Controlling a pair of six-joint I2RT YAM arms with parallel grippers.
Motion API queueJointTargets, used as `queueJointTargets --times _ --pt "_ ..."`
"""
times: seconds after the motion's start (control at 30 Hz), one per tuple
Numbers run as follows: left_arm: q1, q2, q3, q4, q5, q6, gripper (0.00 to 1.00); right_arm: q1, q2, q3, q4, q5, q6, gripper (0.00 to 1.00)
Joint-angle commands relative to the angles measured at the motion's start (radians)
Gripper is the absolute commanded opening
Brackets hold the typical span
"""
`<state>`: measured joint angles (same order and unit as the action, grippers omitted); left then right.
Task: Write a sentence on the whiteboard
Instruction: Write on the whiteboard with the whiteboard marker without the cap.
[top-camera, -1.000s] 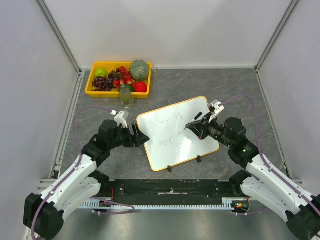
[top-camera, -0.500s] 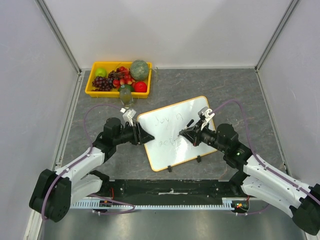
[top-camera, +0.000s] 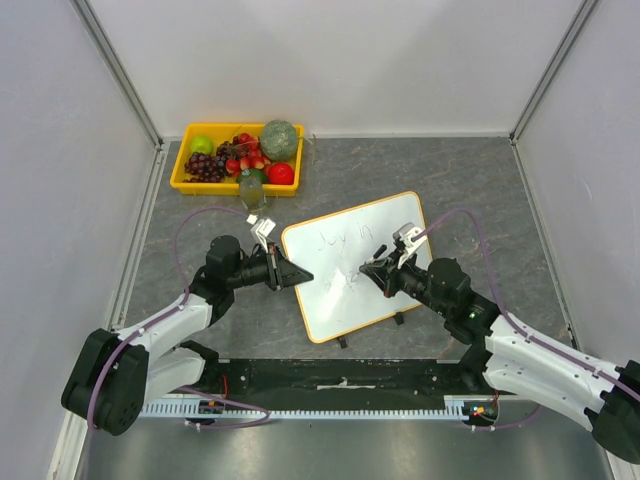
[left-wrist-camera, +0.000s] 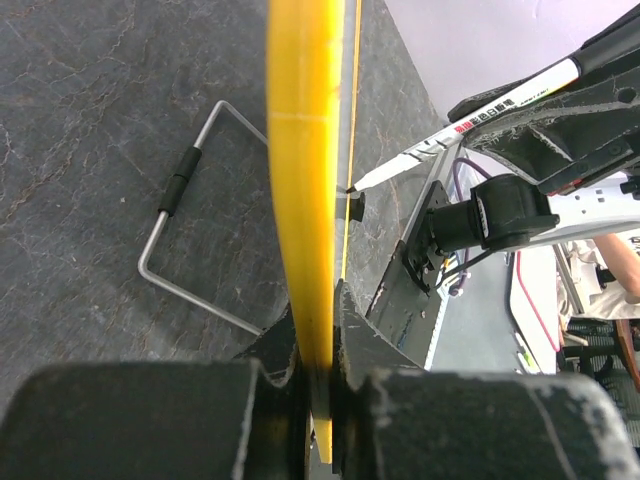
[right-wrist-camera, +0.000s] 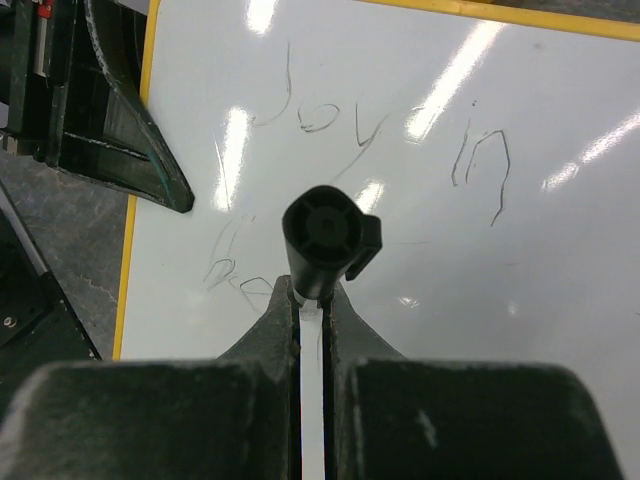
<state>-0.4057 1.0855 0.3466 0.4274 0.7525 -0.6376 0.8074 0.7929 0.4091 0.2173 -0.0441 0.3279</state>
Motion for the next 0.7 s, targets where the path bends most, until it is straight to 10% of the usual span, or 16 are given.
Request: queueJointTargets --times 0.0,0.67 --pt "0.019 0.013 -0.015 -0.108 -0.153 0.127 0.02 0.018 -0.050 -0.023 0.073 0.113 -0.023 0.00" --pt "0.036 0.030 -0.032 -0.138 -0.166 0.162 0.02 0.047 0.025 -0.036 0.082 0.199 -0.026 0.00"
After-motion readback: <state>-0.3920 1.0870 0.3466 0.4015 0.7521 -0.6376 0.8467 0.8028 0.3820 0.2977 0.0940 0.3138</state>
